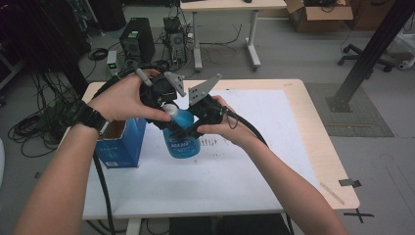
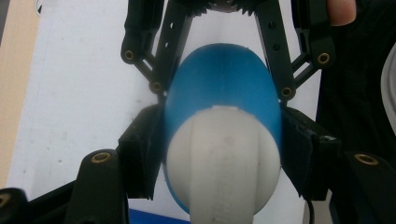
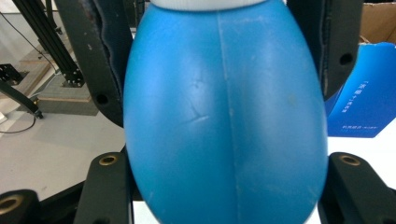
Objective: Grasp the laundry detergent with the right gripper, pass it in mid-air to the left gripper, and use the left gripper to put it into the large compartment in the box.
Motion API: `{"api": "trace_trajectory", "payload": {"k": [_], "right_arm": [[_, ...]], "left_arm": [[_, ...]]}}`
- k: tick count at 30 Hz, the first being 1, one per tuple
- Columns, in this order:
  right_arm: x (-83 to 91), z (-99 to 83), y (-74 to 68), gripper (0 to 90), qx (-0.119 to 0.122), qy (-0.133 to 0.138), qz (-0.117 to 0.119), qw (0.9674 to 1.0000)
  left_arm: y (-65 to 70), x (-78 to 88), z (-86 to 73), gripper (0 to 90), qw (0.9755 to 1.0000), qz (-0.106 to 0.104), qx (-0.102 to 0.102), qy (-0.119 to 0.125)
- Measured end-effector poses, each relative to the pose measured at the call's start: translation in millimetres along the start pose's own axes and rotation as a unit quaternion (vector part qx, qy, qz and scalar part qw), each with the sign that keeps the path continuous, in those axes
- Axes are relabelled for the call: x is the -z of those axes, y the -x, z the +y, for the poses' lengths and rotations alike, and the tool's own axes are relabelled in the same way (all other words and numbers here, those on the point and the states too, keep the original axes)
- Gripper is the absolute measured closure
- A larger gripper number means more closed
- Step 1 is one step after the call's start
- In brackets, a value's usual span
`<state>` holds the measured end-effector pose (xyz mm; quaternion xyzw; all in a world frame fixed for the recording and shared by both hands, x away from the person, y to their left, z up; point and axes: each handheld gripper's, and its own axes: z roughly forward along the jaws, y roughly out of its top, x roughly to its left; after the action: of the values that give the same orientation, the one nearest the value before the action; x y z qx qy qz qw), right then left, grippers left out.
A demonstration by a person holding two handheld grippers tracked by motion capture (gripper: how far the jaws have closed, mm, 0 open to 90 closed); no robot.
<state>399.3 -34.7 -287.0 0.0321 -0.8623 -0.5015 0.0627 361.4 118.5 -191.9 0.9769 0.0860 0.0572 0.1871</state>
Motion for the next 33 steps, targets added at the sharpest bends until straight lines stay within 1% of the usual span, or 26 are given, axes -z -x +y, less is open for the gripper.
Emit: {"api": "trace_trajectory", "payload": {"k": [4,7,9,10,11,12,14,15,16,18,20,21,23,25,26,27,28,29,30,31,32,33], "right_arm": [[-0.4,-0.3,-0.2,42.2,-0.003,-0.002,0.002,1.0000],[0.0,-0.5,0.3,42.0,-0.005,-0.002,0.006,1.0000],[0.8,-0.2,-0.1,41.0,-0.006,0.003,0.003,1.0000],[1.4,-0.1,0.1,35.8,-0.008,0.006,0.004,0.9999],[2.0,0.5,0.3,27.0,-0.014,0.011,0.011,0.9998],[3.5,1.7,-0.3,24.7,-0.011,0.012,0.008,0.9998],[6.9,2.2,-1.8,18.5,-0.008,0.014,-0.008,0.9998],[8.6,1.8,-2.0,15.3,-0.008,0.009,-0.011,0.9999],[10.6,0.8,-2.3,13.7,-0.010,0.002,-0.016,0.9998],[16.3,-3.5,-2.1,9.7,-0.013,-0.011,-0.029,0.9994],[23.2,-8.7,-2.3,9.6,-0.012,-0.029,-0.041,0.9986],[26.1,-10.9,-2.4,9.4,-0.015,-0.034,-0.043,0.9983],[37.0,-18.0,-2.7,9.7,-0.019,-0.049,-0.056,0.9971],[48.5,-24.6,-3.8,9.6,-0.025,-0.063,-0.068,0.9954],[55.0,-28.3,-4.6,9.7,-0.028,-0.067,-0.071,0.9948],[61.6,-32.1,-5.0,9.6,-0.029,-0.072,-0.076,0.9941],[68.1,-35.8,-5.7,9.6,-0.030,-0.079,-0.084,0.9929],[74.7,-39.4,-6.4,9.6,-0.030,-0.088,-0.092,0.9913],[81.3,-43.1,-7.3,9.3,-0.031,-0.097,-0.101,0.9897],[88.0,-46.8,-8.2,9.3,-0.033,-0.103,-0.106,0.9885],[88.0,-46.8,-8.2,9.3,-0.033,-0.103,-0.106,0.9885],[93.0,-49.7,-8.7,9.2,-0.035,-0.106,-0.108,0.9879]], "left_arm": [[0.5,-0.3,1.4,37.5,1.0000,0.000,0.003,-0.005],[-0.3,0.2,2.8,37.6,0.9999,-0.003,0.008,-0.007],[-0.9,1.7,5.0,37.7,0.9999,-0.002,0.011,-0.008],[-1.6,1.9,5.9,37.8,0.9998,-0.002,0.015,-0.012],[-2.9,2.1,6.9,37.8,0.9997,-0.005,0.018,-0.018],[-3.8,2.4,7.5,37.9,0.9995,-0.007,0.021,-0.022],[-5.8,4.5,8.9,37.9,0.9993,-0.009,0.025,-0.026],[-5.8,4.5,8.9,37.9,0.9993,-0.009,0.025,-0.026],[-7.7,8.4,10.3,37.9,0.9988,-0.007,0.036,-0.031],[-10.0,14.5,11.8,38.0,0.9980,0.002,0.049,-0.039],[-12.8,20.8,12.2,37.9,0.9969,0.011,0.063,-0.045],[-15.3,25.9,12.2,37.9,0.9957,0.020,0.077,-0.047],[-19.8,34.7,11.9,37.9,0.9929,0.034,0.101,-0.053],[-24.3,43.9,11.4,37.9,0.9894,0.052,0.122,-0.059],[-26.3,48.5,11.2,38.0,0.9872,0.062,0.133,-0.063],[-28.7,53.2,10.9,38.0,0.9839,0.071,0.150,-0.067],[-31.6,58.1,10.1,38.0,0.9801,0.076,0.169,-0.070],[-34.4,63.0,9.4,38.0,0.9760,0.081,0.189,-0.073],[-37.4,68.1,8.2,38.0,0.9710,0.087,0.211,-0.072],[-39.5,71.7,7.2,38.0,0.9675,0.092,0.224,-0.071],[-39.5,71.7,7.2,38.0,0.9675,0.092,0.224,-0.071],[-42.9,77.8,5.6,38.0,0.9615,0.103,0.245,-0.069]]}}
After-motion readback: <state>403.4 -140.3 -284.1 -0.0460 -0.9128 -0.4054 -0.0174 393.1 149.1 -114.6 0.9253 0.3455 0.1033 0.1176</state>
